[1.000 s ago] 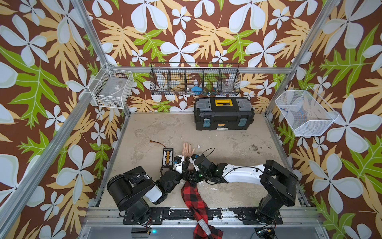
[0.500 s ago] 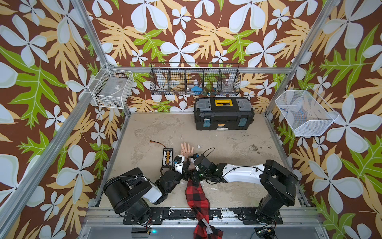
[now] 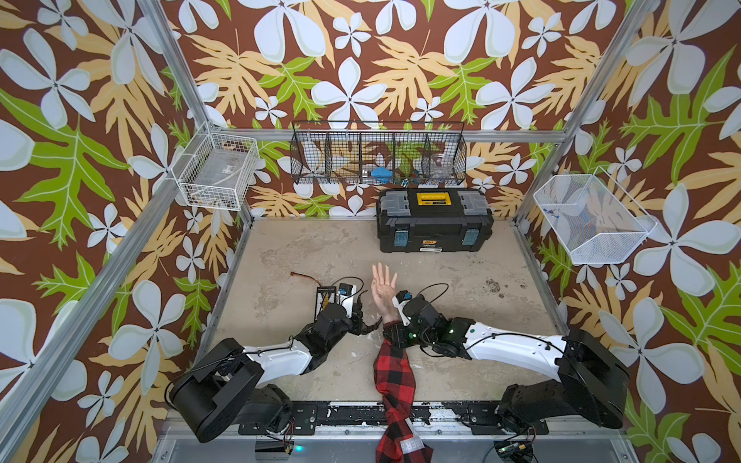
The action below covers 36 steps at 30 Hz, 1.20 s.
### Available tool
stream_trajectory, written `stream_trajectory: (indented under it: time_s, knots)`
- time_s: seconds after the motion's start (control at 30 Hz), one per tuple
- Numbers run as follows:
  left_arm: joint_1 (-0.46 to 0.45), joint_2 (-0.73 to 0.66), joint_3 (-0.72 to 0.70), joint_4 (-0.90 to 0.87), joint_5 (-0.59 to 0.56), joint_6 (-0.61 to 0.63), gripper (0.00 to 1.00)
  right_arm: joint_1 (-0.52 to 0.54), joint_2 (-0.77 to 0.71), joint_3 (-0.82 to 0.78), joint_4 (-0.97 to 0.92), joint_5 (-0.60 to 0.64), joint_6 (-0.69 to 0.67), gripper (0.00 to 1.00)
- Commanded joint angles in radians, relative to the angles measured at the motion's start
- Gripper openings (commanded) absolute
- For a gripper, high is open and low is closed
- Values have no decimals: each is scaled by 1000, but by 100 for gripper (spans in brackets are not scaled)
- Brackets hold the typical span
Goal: Take off the watch
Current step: Take off the watch from the hand, then place the watch at the center of the board, then place the hand at the center of the board.
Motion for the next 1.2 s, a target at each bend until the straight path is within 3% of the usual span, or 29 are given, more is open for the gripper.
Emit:
stream_trajectory:
  time_s: [0.0, 0.2, 0.47, 0.7, 1.17]
  knots:
    - [54, 14, 57, -237, 106, -15, 0, -14, -22, -18, 62, 5, -9, 34]
    - [145, 136, 248, -515, 246, -28, 0, -49, -45, -72, 91, 7, -5, 33]
    - [190, 317, 460, -721, 253, 23, 0, -77, -21, -110, 132, -3, -13, 33]
    - [224, 357, 539, -794, 214, 51, 21, -83, 34, -108, 137, 29, -31, 40]
    - [231, 245, 547, -774, 143, 55, 42, -102, 55, -25, 58, 95, -76, 65]
